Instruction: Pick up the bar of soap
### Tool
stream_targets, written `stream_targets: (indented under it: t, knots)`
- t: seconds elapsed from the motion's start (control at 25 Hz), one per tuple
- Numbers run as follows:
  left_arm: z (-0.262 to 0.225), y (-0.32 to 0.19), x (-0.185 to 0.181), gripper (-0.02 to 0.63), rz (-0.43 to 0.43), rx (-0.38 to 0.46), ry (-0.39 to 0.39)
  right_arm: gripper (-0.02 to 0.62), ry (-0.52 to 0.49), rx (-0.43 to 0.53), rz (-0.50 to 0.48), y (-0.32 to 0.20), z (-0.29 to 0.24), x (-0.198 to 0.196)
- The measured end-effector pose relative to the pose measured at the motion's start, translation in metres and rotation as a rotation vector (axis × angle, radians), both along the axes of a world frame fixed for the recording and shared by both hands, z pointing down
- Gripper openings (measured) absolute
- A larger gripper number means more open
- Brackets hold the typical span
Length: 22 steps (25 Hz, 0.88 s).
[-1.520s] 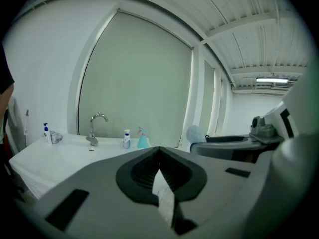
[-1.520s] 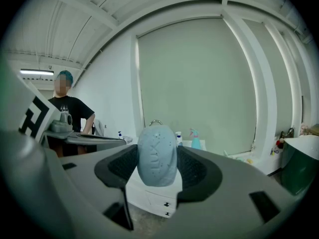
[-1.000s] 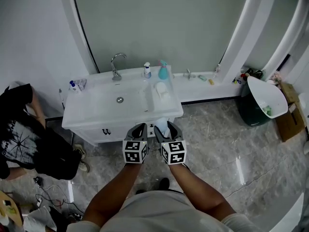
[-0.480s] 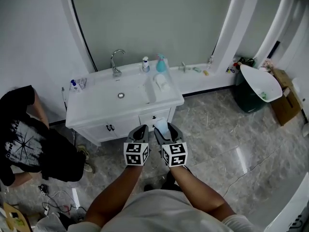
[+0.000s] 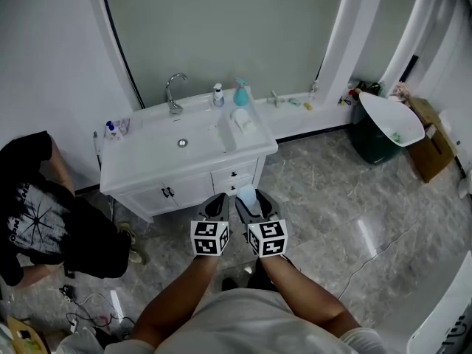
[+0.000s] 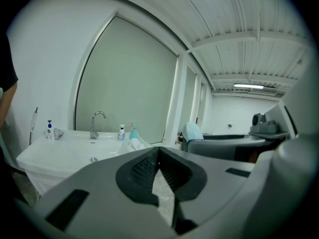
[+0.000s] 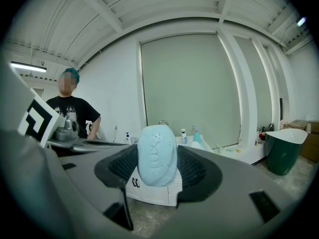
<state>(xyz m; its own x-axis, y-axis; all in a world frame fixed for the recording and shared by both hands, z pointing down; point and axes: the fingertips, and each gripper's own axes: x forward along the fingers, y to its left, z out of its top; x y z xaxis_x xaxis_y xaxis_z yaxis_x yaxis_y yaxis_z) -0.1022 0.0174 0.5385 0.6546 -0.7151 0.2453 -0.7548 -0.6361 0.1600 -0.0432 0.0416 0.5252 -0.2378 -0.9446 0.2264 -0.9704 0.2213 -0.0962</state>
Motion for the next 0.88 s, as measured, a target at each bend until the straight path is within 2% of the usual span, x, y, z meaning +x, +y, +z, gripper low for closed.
stream_targets:
  t: [0.4, 0.88]
  knots:
    - [-0.002, 0.007, -0.01, 0.009, -0.011, 0.0, 0.007, 0.265, -0.004, -0.007, 0.0, 0.01, 0.002, -0.009]
    - [0.003, 0.013, -0.005, 0.009, 0.002, -0.006, 0.004, 0.265, -0.006, -0.013, 0.009, 0.015, 0.004, -0.004]
